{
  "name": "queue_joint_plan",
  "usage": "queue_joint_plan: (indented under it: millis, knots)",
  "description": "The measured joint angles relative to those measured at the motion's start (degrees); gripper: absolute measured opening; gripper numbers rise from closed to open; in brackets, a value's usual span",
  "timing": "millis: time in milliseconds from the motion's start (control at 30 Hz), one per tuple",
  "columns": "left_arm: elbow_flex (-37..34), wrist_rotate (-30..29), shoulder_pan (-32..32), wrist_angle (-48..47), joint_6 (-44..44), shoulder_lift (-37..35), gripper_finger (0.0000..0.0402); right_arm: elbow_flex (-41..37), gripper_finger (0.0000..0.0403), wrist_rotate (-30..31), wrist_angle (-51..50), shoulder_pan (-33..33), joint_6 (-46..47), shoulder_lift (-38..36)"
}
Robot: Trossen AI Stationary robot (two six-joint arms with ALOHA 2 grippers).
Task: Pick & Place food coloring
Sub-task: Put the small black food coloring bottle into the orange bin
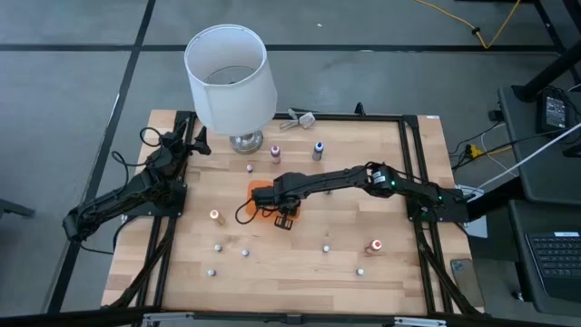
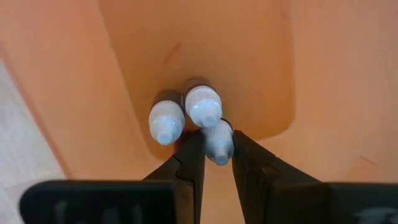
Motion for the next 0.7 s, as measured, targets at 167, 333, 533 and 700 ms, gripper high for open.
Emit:
queue_joint_plan:
  millis: [167, 333, 533, 700]
  knots:
    - [0.0, 0.0, 0.0, 0.0, 0.0, 0.0, 0.0391, 0.0, 0.0071, -0.1, 0.0, 0.1, 0.1, 0.0]
    - [0.0, 0.0, 0.0, 0.0, 0.0, 0.0, 0.0391, 0.0, 0.0072, -0.9, -0.2, 0.1, 0.1, 0.0]
    - [0.0, 0.0, 0.0, 0.0, 0.0, 0.0, 0.0391, 0.0, 0.0088, -0.9, -0.8, 0.1, 0.0, 0.0]
    - [0.0, 0.0, 0.0, 0.0, 0.0, 0.0, 0.0391, 0.0, 0.0118, -1.0, -0.8, 0.1, -0.6, -0.2]
